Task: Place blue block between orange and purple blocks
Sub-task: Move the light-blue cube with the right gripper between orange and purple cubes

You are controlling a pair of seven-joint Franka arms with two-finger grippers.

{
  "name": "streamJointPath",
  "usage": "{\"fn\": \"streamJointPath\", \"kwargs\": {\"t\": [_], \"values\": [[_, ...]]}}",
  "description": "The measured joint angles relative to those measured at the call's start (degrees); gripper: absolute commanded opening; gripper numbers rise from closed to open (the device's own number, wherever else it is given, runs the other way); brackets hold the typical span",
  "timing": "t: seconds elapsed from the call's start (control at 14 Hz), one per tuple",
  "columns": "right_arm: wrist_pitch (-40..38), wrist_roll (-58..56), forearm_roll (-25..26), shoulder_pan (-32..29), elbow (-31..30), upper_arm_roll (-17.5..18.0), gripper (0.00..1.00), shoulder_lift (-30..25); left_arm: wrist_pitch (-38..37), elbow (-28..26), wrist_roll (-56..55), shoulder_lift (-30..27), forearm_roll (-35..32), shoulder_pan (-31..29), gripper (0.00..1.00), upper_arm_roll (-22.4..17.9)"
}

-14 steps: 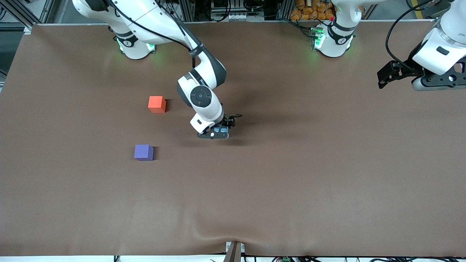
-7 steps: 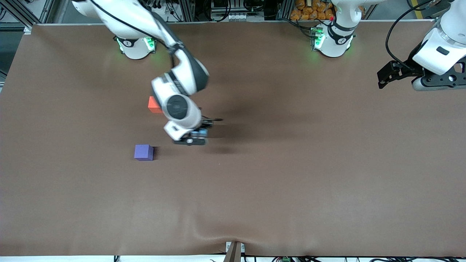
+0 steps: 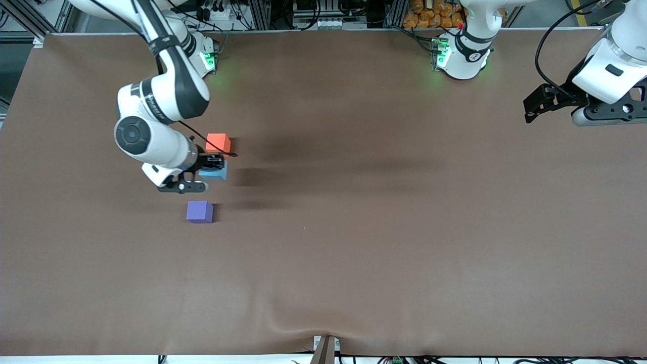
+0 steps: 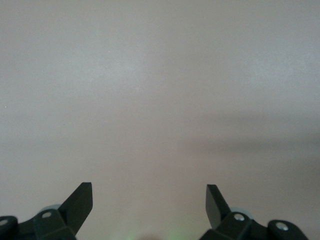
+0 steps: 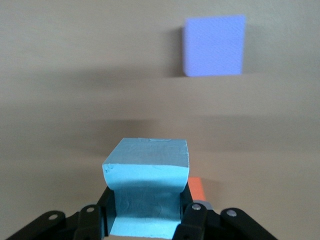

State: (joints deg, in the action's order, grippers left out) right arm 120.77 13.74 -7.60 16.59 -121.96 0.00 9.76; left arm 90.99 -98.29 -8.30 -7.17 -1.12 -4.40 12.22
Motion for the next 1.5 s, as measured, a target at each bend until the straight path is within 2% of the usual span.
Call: {"fn": "streamJointPath", "kwargs": {"t": [0.14,0.5,0.79,1.5], "values": [[3.1,-0.5,0.0,-0.8,-3.4,0.0,0.0,-0.3,0.2,0.1,0.0,0.0,0.0,0.0,1.0,0.0],[8.0,-0.5,0.0,-2.2,-6.1,0.1,0.0,-0.1,0.2,0.1,0.0,0.0,0.0,0.0,1.0,0.0],[15.1,-0.5,0.0,-2.2,-9.2,0.5,0.0,2.5,0.2,0.0,0.0,0.0,0.0,-0.2,1.0,0.0],[18.1,-0.5,0.0,-2.2,-9.4,0.5,0.0,5.9,-1.1,0.1,0.0,-0.1,0.0,-0.2,1.0,-0.3]]}}
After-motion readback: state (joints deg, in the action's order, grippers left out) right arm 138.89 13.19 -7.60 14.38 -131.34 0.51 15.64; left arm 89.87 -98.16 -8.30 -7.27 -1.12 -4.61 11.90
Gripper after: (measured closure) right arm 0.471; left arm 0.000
